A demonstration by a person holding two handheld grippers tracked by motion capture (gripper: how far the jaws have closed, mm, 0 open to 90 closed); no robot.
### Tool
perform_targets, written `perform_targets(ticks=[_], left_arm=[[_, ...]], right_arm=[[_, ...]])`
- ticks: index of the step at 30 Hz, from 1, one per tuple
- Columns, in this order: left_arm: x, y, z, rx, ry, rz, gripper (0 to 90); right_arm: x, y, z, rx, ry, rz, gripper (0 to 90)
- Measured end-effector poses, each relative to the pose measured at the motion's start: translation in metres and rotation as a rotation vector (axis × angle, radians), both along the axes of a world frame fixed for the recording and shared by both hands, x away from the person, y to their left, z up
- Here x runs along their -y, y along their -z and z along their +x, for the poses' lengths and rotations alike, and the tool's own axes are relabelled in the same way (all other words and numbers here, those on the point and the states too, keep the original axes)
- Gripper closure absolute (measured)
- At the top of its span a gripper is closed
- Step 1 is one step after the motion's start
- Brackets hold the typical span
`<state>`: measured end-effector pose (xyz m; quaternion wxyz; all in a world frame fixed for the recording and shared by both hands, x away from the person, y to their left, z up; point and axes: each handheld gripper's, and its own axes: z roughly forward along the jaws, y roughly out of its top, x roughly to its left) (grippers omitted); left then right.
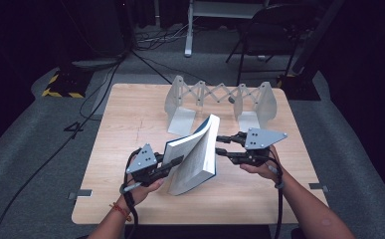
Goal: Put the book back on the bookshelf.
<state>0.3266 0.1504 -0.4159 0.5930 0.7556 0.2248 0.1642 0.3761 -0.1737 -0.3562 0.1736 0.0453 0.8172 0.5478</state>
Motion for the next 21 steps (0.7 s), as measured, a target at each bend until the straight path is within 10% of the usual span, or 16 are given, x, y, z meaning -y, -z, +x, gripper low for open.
perform_targets(ticks=[10, 21], left_arm=[[-0.023, -0.007, -0.01, 0.015, -0.023, 0.044, 70.0], [-0.025, 0.009, -0.035, -0.073, -0.027, 0.169, 33.0]], right_arm=[[-0.039, -0.002, -0.001, 0.0, -0.037, -0.043, 63.7], [-0.06, 0.009, -0.009, -0.028, -0.09, -0.058, 62.6]])
